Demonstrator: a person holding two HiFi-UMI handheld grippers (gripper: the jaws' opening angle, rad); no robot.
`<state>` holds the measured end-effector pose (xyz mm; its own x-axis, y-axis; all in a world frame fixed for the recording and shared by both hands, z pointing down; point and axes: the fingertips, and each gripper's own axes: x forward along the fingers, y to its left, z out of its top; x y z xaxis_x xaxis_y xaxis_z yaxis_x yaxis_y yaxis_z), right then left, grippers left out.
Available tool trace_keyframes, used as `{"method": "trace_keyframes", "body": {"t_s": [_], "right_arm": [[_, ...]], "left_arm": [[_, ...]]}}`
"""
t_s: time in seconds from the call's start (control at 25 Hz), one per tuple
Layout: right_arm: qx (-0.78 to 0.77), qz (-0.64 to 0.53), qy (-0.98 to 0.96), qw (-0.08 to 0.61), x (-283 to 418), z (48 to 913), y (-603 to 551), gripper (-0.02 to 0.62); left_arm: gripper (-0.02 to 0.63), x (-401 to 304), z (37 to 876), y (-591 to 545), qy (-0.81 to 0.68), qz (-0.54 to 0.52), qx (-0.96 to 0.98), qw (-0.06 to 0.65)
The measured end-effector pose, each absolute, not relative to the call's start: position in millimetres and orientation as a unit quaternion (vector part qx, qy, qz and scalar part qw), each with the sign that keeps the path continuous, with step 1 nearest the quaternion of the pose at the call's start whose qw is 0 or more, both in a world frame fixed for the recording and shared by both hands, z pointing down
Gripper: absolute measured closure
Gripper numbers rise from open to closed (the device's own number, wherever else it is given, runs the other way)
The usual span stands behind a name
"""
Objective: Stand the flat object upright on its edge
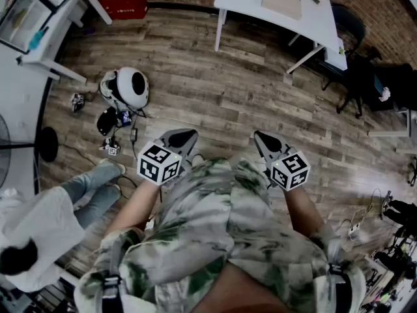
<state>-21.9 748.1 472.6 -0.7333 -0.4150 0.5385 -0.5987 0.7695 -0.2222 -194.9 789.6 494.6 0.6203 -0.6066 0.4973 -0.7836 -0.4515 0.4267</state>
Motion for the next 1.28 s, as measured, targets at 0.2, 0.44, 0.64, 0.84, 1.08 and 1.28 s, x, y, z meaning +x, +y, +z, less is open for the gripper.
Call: {"method": "trace_keyframes", "body": {"t_s": [0.2,0.44,0.64,0.84,1.08,1.28], "right_arm": [[0.289,0.204,-0.905,0.238,-39,483,728,0.575],[0.299,0.216,-0.900,0.232,-33,500,674,0.575],[0.293,0.208,-0.907,0.219,-28,492,586,0.575],[0.287,0.211,-0.915,0.188,-10,480,506,0.575],[0.309,0.226,-0.907,0.177,31,488,417,0.495],[0.336,0.245,-0.893,0.172,44,499,360,0.476]], "left_arm": [[0.572,-211,508,752,-0.406,0.144,0.846,0.314],[0.572,-184,509,689,-0.378,0.140,0.863,0.306],[0.572,-173,498,612,-0.376,0.154,0.861,0.305],[0.572,-151,480,525,-0.373,0.169,0.868,0.282],[0.569,-118,472,440,-0.377,0.159,0.871,0.270],[0.558,-121,478,387,-0.368,0.159,0.872,0.282]]}}
